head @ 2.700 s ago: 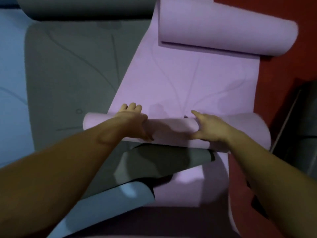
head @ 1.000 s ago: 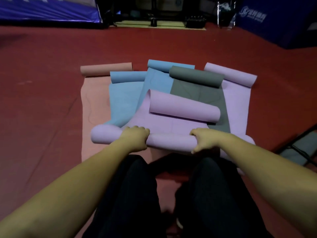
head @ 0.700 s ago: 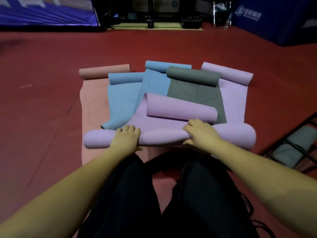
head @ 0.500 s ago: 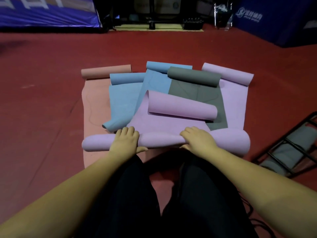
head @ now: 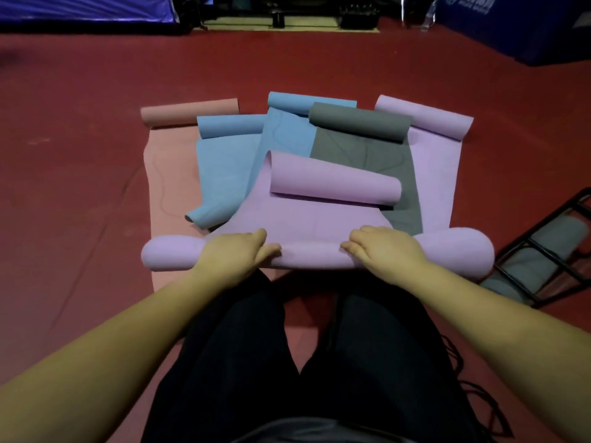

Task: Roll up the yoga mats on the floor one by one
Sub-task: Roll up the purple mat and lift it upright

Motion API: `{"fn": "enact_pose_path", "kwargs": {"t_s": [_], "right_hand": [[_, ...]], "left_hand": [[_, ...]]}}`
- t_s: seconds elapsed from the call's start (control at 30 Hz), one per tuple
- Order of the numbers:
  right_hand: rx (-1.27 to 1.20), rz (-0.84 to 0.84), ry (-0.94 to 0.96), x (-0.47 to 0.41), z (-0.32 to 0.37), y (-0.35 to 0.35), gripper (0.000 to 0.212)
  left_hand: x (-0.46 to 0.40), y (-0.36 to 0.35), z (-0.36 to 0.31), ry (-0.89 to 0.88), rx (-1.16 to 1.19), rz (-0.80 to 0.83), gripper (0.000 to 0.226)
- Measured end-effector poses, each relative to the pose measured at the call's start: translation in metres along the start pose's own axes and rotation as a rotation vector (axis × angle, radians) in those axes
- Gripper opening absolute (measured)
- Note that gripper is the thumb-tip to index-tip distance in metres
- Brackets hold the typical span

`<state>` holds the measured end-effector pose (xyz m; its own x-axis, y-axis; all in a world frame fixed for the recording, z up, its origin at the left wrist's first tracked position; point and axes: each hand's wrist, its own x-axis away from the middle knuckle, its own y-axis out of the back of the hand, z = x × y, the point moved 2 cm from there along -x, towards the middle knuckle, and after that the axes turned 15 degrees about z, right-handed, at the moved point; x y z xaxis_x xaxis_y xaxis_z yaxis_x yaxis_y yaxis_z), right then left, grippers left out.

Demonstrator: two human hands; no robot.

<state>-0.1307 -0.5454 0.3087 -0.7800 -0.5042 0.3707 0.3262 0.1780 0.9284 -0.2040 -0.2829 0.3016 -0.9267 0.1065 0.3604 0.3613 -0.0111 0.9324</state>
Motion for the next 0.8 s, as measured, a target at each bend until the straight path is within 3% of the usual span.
{"fn": "enact_pose_path", "kwargs": {"t_s": [0.17,0.23,0.33,0.4,0.53,0.6,0.7,0.8], "right_hand": [[-0.096,0.19,-0.009,0.012,0.011,-0.034,0.048],[-0.135,0.233,-0.02,0.018,0.015,-0.051,0.046],[-0.202,0.183,-0.064,0.025,0.018,-0.056,0.041],[-0.163,0.152,-0.076,0.028,0.019,-0.056,0.044],[-0.015,-0.056,-0.071,0.031,0.019,-0.064,0.051],[-0.007,-0.149,-0.063,0.037,0.022,-0.066,0.056],[-0.053,-0.019,-0.113,0.036,0.022,-0.056,0.058],[-0.232,0.196,-0.139,0.023,0.002,-0.03,0.054]], "left_hand": [[-0.005,-0.021,-0.007,0.104,-0.146,0.163,0.046],[-0.006,-0.038,-0.009,0.052,-0.278,0.169,0.043],[0.0,-0.049,-0.006,-0.01,-0.387,0.006,0.03],[-0.002,-0.056,-0.002,-0.025,-0.341,-0.139,0.029],[0.003,-0.052,-0.01,0.02,-0.198,-0.195,0.032],[0.009,-0.044,-0.017,0.082,-0.143,-0.178,0.023],[0.0,-0.029,-0.015,0.228,0.051,0.018,0.05],[-0.012,-0.013,-0.01,0.23,0.147,0.139,0.058]]}}
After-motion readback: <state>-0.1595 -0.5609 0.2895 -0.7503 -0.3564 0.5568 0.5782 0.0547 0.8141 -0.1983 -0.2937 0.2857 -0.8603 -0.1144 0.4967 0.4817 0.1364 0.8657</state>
